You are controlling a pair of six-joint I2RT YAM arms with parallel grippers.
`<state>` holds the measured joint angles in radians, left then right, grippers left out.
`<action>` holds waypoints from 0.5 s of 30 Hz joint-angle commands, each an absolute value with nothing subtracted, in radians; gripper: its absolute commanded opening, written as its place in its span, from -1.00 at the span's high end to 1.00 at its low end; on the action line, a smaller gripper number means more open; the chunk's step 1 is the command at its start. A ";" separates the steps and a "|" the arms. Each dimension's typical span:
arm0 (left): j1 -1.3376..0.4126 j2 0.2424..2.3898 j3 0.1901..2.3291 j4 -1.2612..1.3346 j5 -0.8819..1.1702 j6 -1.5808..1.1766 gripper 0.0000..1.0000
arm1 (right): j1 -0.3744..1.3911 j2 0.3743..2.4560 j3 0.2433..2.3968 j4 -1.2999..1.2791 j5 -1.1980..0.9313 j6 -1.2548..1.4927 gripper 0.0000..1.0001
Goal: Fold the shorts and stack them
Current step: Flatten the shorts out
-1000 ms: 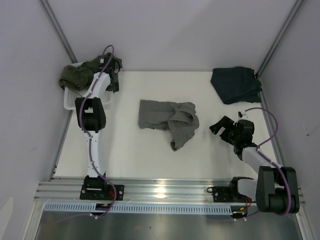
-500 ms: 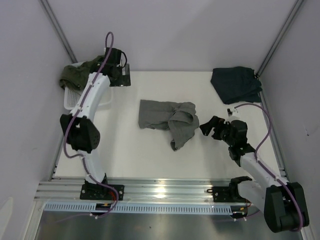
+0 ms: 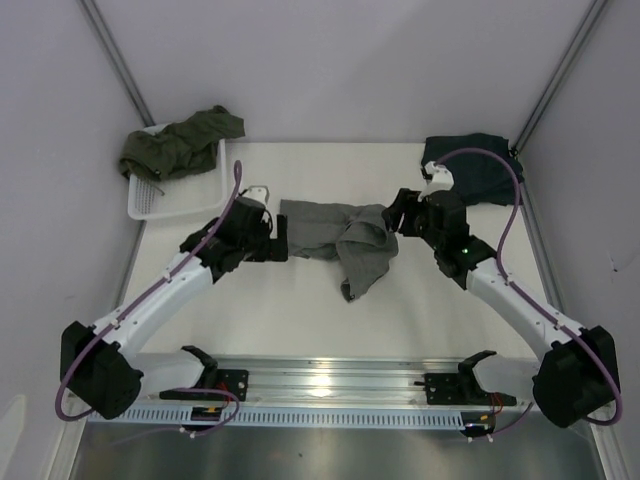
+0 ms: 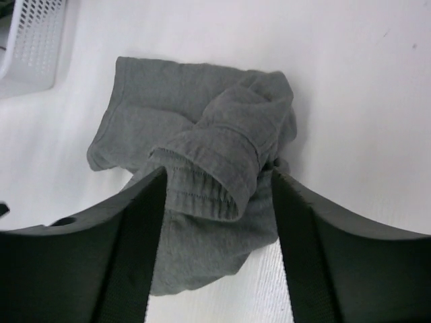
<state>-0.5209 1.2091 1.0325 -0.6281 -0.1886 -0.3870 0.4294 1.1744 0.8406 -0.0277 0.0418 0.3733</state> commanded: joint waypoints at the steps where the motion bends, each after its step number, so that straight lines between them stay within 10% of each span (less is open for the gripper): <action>1: -0.567 1.089 0.945 -0.497 -0.218 -0.460 -0.98 | 0.465 1.236 0.902 -0.136 0.143 0.288 -0.25; 15: -0.587 0.900 0.670 -0.414 -0.147 -0.522 -0.98 | 0.566 1.318 0.890 -0.149 0.299 0.233 -0.13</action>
